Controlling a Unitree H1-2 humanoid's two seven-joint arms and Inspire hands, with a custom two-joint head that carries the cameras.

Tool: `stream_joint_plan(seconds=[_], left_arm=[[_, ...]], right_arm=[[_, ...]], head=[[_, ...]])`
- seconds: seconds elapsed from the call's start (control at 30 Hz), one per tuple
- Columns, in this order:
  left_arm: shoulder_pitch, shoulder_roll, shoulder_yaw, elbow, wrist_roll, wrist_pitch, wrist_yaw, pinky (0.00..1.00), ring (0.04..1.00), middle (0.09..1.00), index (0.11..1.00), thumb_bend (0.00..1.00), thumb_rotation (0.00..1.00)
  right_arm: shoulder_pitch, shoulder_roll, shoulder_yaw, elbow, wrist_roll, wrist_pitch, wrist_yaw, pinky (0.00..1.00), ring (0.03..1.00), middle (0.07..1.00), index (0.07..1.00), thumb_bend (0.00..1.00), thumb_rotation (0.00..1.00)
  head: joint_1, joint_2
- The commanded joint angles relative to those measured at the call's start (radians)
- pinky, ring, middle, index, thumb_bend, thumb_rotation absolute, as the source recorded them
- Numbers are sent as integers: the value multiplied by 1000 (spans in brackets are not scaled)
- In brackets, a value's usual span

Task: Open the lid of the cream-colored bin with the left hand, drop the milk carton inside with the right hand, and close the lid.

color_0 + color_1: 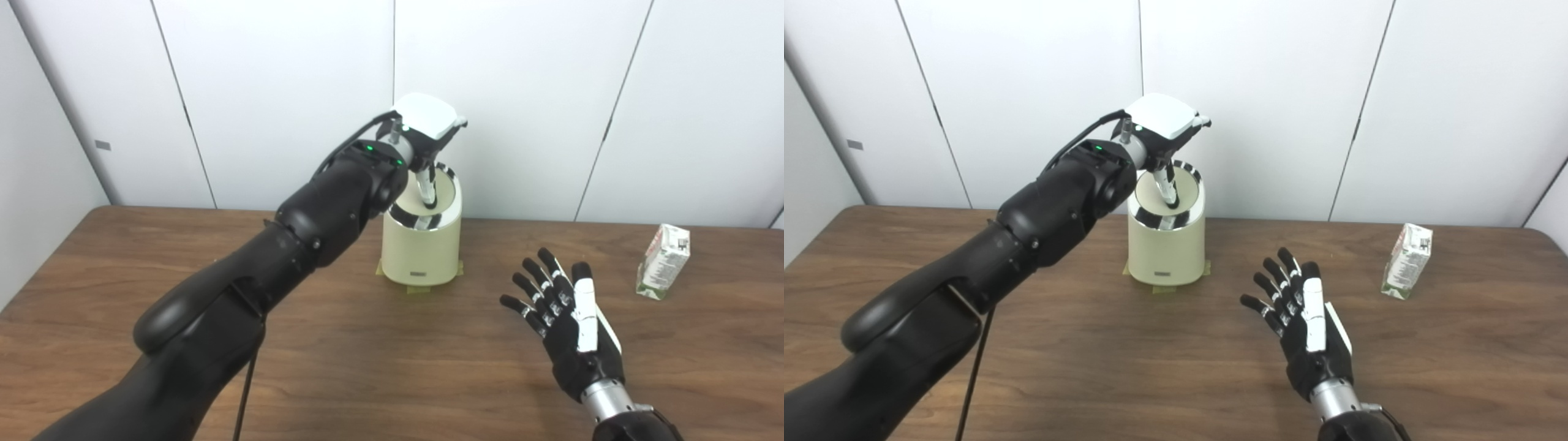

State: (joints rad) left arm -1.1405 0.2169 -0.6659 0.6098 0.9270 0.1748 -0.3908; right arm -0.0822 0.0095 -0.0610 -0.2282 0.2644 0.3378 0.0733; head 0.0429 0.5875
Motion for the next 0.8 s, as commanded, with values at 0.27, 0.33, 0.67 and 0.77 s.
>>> stream_joint_plan(seconds=[0.27,0.33,0.67,0.77], left_arm=[[-154,82,113,-150,-65,46,-207,916,976,971,952,982,47],[-164,92,128,-163,-70,49,-224,883,975,976,949,987,42],[-165,106,153,-186,-71,58,-255,810,955,938,927,985,1],[-160,107,151,-190,-66,54,-254,820,947,936,926,983,2]], right_arm=[[-38,-5,0,-20,2,-44,11,734,913,948,976,667,983],[-39,-5,-2,-18,4,-41,11,741,916,948,975,671,979],[-37,-10,4,-21,-2,-35,14,755,918,951,980,671,990],[-33,-10,6,-25,0,-32,15,759,923,954,981,673,989]], head=[[11,0],[12,0],[15,7],[15,10]])
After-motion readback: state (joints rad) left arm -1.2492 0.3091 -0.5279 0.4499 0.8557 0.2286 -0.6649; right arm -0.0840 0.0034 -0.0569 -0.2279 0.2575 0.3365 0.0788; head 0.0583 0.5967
